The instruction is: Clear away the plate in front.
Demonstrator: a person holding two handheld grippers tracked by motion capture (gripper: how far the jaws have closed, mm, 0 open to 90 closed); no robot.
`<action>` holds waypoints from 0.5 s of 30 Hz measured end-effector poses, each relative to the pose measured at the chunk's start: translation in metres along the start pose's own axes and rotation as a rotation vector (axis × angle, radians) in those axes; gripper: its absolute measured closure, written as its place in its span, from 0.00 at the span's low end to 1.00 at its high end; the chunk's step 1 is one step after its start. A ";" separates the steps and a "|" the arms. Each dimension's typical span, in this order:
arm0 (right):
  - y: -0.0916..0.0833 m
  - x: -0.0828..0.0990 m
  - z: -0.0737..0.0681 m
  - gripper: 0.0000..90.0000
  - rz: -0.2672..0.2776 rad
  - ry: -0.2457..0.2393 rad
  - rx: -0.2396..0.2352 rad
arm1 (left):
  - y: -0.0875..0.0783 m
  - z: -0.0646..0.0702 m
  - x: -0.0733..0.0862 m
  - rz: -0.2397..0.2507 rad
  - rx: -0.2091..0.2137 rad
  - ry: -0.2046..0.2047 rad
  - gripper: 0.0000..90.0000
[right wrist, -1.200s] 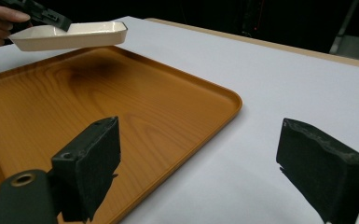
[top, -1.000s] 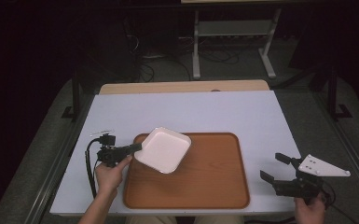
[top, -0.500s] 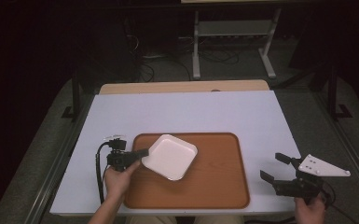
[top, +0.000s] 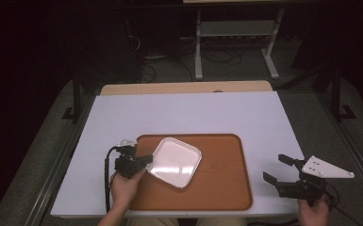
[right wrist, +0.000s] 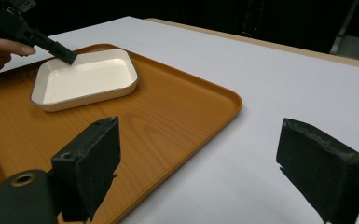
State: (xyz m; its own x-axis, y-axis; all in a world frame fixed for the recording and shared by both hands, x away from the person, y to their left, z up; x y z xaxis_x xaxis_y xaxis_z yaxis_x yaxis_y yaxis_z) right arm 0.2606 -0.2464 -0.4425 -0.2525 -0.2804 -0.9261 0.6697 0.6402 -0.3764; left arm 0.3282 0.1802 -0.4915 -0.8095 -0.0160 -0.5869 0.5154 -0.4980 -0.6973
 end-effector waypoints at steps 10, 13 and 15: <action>0.000 0.000 0.000 0.14 -0.004 -0.003 0.000 | -0.008 0.007 0.015 -0.028 -0.033 0.044 0.85; 0.000 0.000 -0.001 0.14 -0.005 -0.004 0.000 | -0.009 0.009 0.018 -0.031 -0.030 0.046 0.84; 0.000 0.000 -0.001 0.14 -0.006 -0.005 0.000 | -0.010 0.011 0.023 -0.034 -0.021 0.039 0.81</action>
State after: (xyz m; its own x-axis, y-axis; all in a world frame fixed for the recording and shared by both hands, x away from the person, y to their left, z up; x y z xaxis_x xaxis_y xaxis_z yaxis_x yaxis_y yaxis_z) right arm 0.2601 -0.2454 -0.4423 -0.2529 -0.2878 -0.9237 0.6681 0.6386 -0.3819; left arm 0.3015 0.1756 -0.4936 -0.8152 0.0343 -0.5782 0.4942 -0.4795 -0.7251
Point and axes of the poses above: each handheld gripper's, and its own axes: y roughly forward along the jaws, x roughly out of its underside, z roughly to its right, the point moved 7 cm from there along y, roughly forward along the jaws, and after that the axes turned 7 degrees about -y, right-handed, at the moved point
